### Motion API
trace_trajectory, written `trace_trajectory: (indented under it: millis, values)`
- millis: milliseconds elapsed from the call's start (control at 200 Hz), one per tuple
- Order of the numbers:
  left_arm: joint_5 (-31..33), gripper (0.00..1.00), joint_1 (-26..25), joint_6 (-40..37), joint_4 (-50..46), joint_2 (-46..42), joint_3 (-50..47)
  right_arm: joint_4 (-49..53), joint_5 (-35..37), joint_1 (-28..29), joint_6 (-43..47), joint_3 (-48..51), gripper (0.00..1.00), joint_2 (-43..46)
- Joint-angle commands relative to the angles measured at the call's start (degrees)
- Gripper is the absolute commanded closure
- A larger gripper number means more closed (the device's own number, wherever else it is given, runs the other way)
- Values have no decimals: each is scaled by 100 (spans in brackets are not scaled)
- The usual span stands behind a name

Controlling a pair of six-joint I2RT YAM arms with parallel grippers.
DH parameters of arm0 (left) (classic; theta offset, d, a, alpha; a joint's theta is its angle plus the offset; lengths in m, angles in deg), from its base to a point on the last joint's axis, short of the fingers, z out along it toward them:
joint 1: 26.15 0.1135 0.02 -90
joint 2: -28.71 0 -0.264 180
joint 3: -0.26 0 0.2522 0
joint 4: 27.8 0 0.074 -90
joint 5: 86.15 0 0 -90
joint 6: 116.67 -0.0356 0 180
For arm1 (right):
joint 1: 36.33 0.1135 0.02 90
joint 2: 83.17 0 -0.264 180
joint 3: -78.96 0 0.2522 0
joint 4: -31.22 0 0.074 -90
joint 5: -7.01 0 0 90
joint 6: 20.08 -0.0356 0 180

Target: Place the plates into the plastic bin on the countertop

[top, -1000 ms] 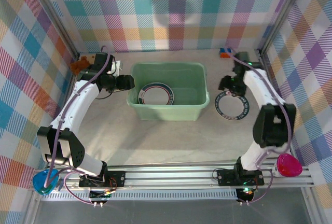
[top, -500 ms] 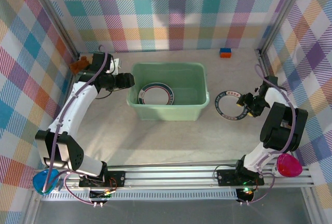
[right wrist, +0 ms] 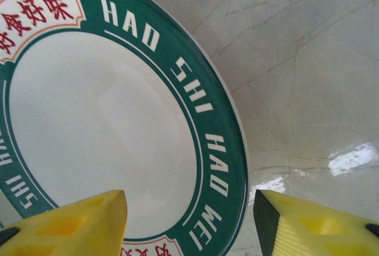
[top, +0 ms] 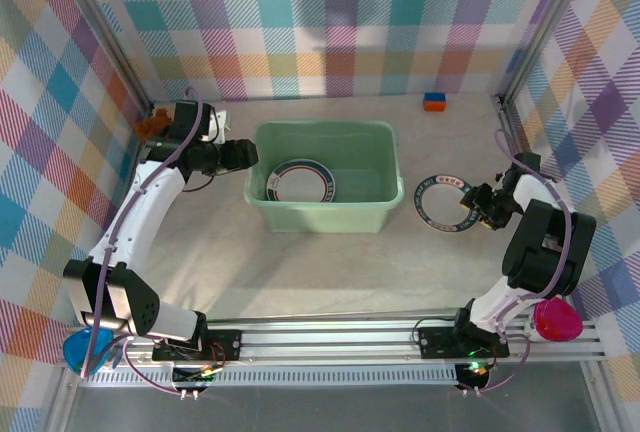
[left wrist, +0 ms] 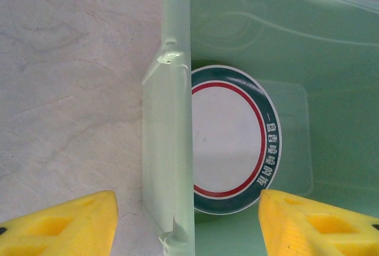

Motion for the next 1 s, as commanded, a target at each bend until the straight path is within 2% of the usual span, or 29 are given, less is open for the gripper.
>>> trace_trajectory:
  millis: [0, 380, 560, 715, 995]
  values:
    - [-9, 36, 25, 95, -1, -13, -18, -24, 26, -96, 189, 16, 42, -116]
    - [39, 36, 22, 104, -27, 4, -9, -437, -94, -91, 187, 158, 49, -476]
    - [35, 36, 13, 150, -8, -2, -20, -636, -236, -90, 63, 199, 59, -628]
    - [39, 36, 5, 175, 17, -63, -84, -735, -299, -90, 53, 227, 75, -610]
    - [-4, 36, 3, 184, 88, -259, -250, -690, -264, -91, -98, 383, 91, 11]
